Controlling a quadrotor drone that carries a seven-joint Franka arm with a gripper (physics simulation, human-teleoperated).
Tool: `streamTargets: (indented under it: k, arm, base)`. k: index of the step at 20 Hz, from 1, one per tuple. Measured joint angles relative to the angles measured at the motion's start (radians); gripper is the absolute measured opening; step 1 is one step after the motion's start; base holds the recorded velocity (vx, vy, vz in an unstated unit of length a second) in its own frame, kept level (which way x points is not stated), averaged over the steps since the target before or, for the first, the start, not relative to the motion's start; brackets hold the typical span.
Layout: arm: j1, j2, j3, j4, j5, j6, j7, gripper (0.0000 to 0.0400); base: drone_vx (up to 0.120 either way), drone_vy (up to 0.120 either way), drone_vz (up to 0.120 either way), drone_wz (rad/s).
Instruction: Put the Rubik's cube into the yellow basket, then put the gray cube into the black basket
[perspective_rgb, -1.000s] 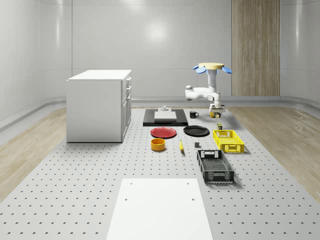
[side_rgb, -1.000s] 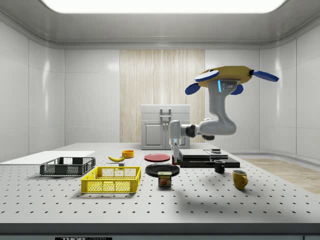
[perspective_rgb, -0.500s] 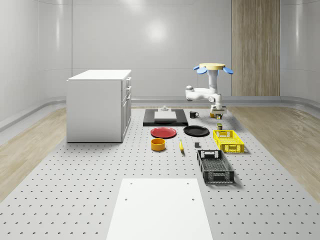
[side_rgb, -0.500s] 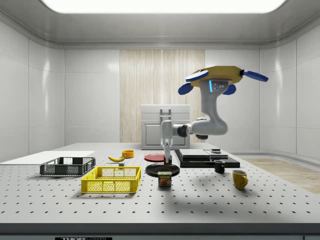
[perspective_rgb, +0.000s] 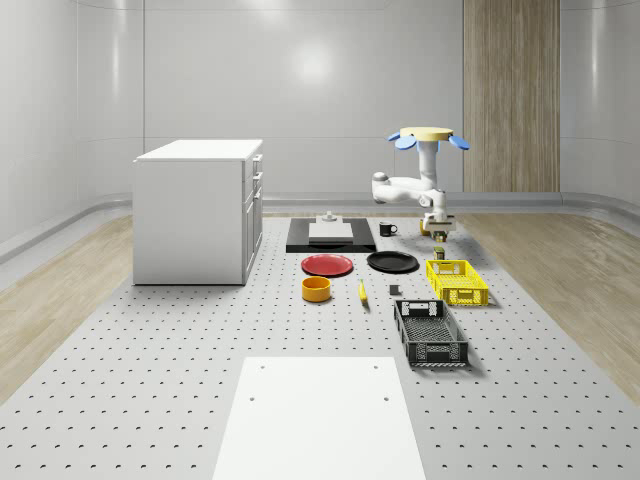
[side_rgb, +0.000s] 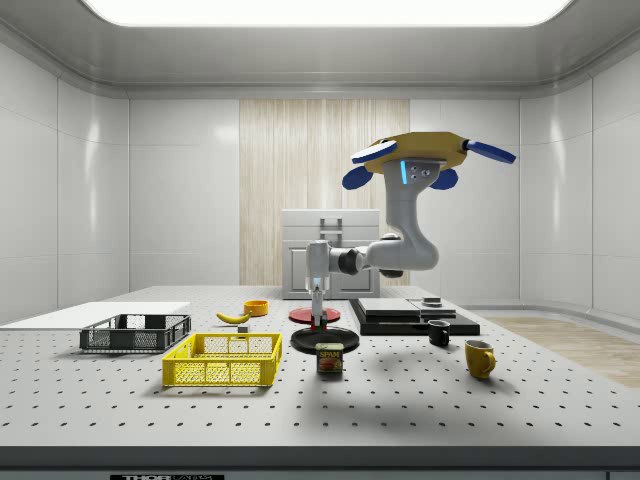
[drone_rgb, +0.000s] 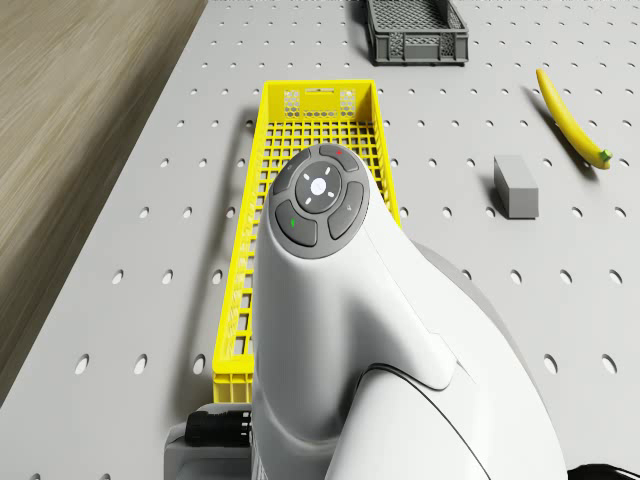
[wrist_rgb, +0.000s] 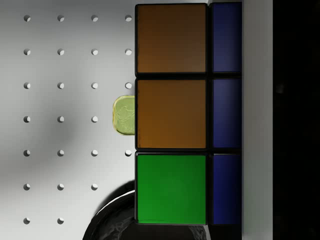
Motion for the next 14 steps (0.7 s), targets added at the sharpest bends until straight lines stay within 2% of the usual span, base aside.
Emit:
streamTargets:
  k: [14]
  arm:
    - [-0.002,-0.022,0.003,0.0,0.008,0.02,0.002,0.0325]
  base:
    - [0.12,0.0,0.0,0.0]
